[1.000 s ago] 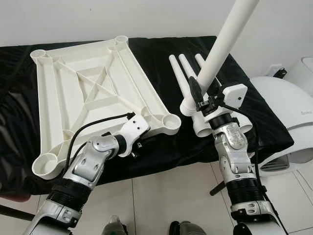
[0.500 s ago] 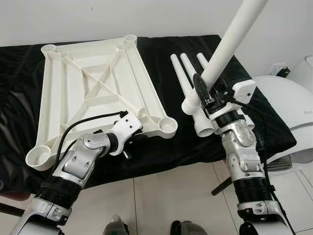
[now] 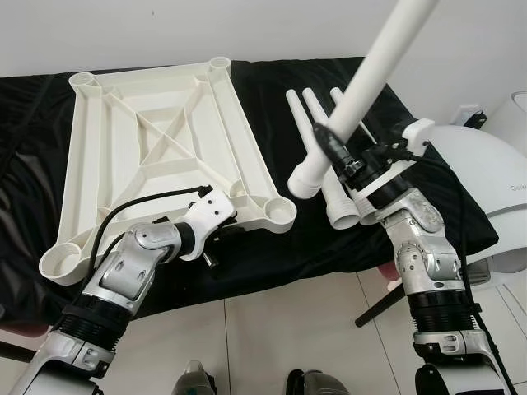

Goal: Building children table

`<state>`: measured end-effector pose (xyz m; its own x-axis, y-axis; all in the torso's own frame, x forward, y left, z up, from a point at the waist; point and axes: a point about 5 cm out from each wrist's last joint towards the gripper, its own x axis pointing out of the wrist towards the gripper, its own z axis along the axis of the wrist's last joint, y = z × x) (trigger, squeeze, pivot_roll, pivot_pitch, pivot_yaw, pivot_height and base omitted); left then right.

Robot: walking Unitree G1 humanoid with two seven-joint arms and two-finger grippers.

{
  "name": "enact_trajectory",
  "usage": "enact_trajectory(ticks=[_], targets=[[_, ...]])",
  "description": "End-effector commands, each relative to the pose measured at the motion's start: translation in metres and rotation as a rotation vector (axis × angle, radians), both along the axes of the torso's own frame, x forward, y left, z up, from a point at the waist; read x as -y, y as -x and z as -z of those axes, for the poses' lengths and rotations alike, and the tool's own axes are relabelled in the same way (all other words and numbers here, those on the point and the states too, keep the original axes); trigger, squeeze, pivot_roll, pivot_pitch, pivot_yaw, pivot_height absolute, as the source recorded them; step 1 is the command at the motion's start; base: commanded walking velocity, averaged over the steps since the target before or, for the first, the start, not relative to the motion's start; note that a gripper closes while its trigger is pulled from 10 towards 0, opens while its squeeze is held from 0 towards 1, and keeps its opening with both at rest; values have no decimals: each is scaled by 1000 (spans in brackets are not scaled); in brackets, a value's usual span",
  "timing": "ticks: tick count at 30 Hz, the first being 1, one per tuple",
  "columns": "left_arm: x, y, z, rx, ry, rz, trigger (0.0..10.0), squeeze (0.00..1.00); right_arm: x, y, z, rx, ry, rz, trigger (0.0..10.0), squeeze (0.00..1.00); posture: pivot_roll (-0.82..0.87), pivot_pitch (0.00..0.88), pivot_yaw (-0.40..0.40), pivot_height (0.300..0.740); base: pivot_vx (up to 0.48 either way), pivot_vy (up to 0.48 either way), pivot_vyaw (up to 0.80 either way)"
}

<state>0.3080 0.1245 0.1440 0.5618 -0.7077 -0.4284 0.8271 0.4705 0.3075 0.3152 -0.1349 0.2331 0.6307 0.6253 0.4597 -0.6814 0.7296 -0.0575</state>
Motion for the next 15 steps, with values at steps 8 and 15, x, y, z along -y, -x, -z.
enact_trajectory(ticks=[8,15], targets=[[2,4,-3,-1,-26,55,10000,0,-16,8,16,-63,58,-181,10000,0,39,146,-29,740,0,0,0],[1,9,-2,-8,-34,64,10000,0,-17,2,23,-98,59,-207,10000,0,47,143,-33,740,0,0,0]])
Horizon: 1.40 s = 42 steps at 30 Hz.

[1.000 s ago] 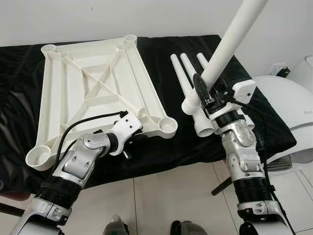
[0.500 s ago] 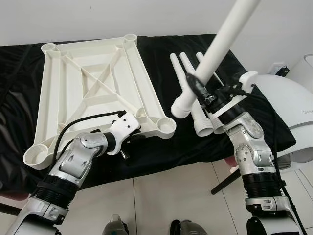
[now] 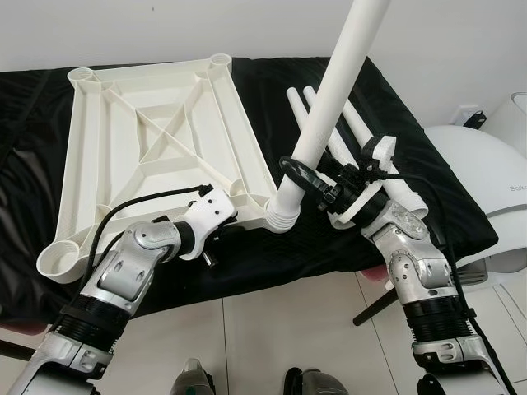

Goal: Building children table

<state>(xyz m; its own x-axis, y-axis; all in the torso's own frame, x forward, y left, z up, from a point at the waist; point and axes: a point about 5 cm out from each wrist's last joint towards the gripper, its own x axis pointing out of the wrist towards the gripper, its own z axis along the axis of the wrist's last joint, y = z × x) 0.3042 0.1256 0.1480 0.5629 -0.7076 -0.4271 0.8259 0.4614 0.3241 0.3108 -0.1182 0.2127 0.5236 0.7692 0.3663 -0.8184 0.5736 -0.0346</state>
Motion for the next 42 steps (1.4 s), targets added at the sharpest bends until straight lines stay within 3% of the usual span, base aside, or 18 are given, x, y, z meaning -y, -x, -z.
enact_trajectory(ticks=[1,19,30,42], targets=[[2,5,2,-23,-25,56,10000,0,0,-2,3,-14,-2,-3,10000,0,47,143,-33,740,0,0,0],[2,12,1,-24,-27,63,10000,0,11,-17,19,-42,67,55,10000,0,59,149,-34,740,0,0,0],[1,14,-1,-20,-24,56,10000,0,0,-11,25,-13,138,-8,10000,0,60,160,-39,740,0,0,0],[3,16,-4,-16,-16,51,10000,0,-2,-17,30,-9,233,-14,10000,0,62,172,-44,740,0,0,0]])
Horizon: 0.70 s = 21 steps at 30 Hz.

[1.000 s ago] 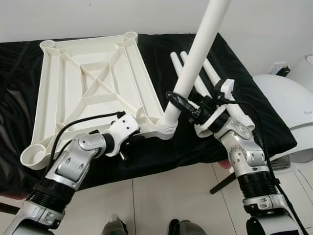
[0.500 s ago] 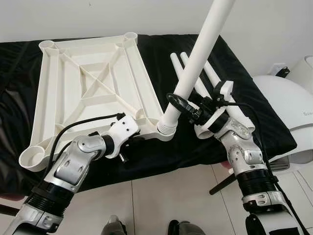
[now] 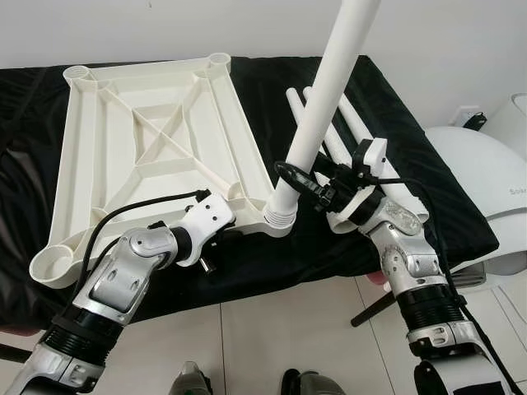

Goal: Building children table

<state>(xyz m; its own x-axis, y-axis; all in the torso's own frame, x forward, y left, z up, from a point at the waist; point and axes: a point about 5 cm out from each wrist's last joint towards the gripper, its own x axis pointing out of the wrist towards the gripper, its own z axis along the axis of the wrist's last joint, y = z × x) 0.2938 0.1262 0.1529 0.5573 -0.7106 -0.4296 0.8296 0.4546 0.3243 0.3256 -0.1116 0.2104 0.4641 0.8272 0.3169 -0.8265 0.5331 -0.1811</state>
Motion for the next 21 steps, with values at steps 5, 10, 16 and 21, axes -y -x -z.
enact_trajectory(ticks=[5,10,16,21], targets=[[3,6,0,-14,-11,43,10000,0,2,-4,28,-87,150,20,10000,0,64,178,-45,740,0,0,0],[3,7,-1,-13,-9,41,10000,0,-1,-3,27,-59,175,-9,10000,0,68,184,-48,740,0,0,0],[3,9,-2,-14,-6,36,10000,0,1,-1,34,-90,159,-6,10000,0,71,188,-53,740,0,0,0],[2,10,-2,-16,-5,34,10000,0,6,1,42,-131,131,24,10000,0,67,188,-49,740,0,0,0]])
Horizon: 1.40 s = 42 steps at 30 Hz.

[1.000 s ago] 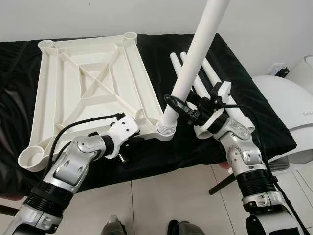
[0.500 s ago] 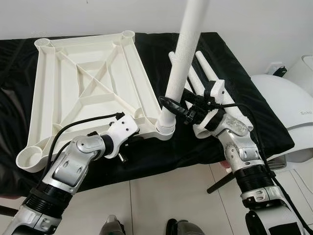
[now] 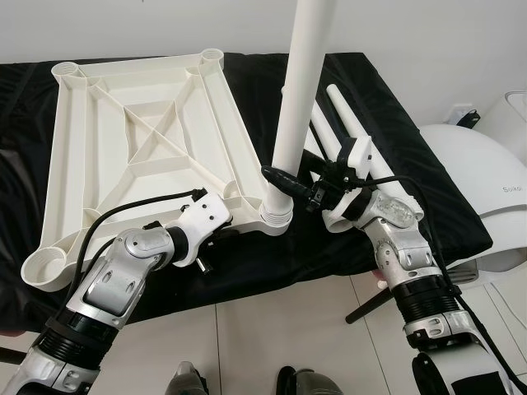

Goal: Building children table

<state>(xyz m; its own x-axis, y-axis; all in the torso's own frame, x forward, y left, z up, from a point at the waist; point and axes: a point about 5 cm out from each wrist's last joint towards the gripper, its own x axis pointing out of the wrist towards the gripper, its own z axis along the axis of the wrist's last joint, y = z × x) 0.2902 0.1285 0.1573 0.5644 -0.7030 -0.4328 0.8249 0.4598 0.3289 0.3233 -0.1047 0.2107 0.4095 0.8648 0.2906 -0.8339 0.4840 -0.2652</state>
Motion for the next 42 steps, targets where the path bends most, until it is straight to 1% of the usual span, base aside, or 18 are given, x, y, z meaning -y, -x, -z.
enact_trajectory(ticks=[1,3,5,9,10,16,20,22,24,29,31,36,37,39,42], targets=[[4,6,2,-18,0,43,10000,0,15,-1,45,-207,51,92,10000,0,66,187,-48,740,0,0,0],[4,6,2,-18,0,43,10000,0,15,-1,45,-207,51,92,10000,0,66,187,-48,740,0,0,0],[5,5,1,-17,-2,46,10000,0,20,-2,49,-258,-7,128,10000,0,63,185,-44,740,0,0,0],[5,5,1,-16,-2,48,10000,0,22,-3,51,-274,-22,139,10000,0,63,184,-44,740,0,0,0],[5,5,1,-16,-2,50,10000,0,24,-4,52,-300,-42,147,10000,0,62,183,-43,740,0,0,0],[6,5,0,-18,-2,52,10000,0,23,-8,52,-300,-7,144,10000,0,61,182,-42,740,0,0,0],[6,5,0,-17,-1,51,10000,0,19,-12,48,-294,37,105,10000,0,63,181,-43,740,0,0,0],[6,5,0,-17,-1,51,10000,0,19,-12,48,-294,37,105,10000,0,63,181,-43,740,0,0,0],[6,5,0,-17,1,49,10000,0,16,-13,46,-289,66,70,10000,0,67,178,-47,740,0,0,0],[6,6,0,-17,1,47,10000,0,15,-13,47,-291,84,55,10000,0,69,178,-49,740,0,0,0],[5,6,0,-16,1,42,10000,0,14,-10,53,-288,116,41,10000,0,73,178,-51,740,0,0,0],[4,7,-1,-17,1,36,10000,0,13,-6,59,-287,135,36,10000,0,77,182,-50,740,0,0,0],[3,8,-1,-18,1,35,10000,0,13,-2,64,-249,175,44,10000,0,77,184,-50,740,0,0,0],[3,8,-1,-18,1,36,10000,0,13,-1,66,-234,188,44,10000,0,77,184,-50,740,0,0,0],[3,8,-1,-18,1,35,10000,0,15,-1,69,-242,193,56,10000,0,74,186,-48,740,0,0,0]])
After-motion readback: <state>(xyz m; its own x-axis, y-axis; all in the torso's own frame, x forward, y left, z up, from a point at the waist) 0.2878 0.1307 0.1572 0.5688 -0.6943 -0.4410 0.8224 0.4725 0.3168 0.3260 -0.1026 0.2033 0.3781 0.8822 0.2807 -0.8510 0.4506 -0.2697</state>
